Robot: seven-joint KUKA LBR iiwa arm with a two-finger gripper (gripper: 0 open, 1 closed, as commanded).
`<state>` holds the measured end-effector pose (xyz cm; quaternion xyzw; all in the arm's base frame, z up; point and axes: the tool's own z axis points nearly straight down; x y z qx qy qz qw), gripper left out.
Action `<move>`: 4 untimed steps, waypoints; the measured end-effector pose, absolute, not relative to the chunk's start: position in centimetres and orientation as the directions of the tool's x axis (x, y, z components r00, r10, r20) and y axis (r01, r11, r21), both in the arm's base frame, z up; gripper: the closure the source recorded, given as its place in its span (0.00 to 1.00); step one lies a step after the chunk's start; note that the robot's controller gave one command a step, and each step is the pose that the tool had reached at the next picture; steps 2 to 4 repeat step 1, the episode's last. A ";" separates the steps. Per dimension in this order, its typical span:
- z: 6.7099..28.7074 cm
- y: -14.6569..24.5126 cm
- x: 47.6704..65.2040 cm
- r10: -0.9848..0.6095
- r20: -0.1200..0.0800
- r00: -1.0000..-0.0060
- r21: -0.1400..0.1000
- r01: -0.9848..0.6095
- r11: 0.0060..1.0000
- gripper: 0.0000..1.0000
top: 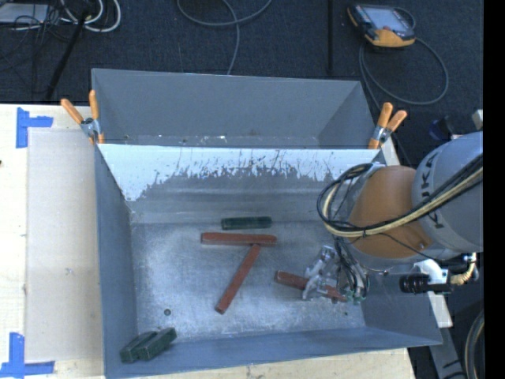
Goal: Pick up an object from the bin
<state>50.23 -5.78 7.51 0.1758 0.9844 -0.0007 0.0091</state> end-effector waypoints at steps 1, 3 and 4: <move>22.0 -3.4 50.0 0.276 -0.001 -0.961 0.000 0.276 0.961 1.00; 22.0 -3.4 50.0 0.276 -0.001 -0.961 0.000 0.276 0.961 1.00; 22.0 -3.4 50.0 0.276 -0.001 -0.961 0.000 0.276 0.961 1.00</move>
Offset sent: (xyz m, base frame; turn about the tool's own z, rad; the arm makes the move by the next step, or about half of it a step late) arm 0.0000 0.0000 0.0000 0.0000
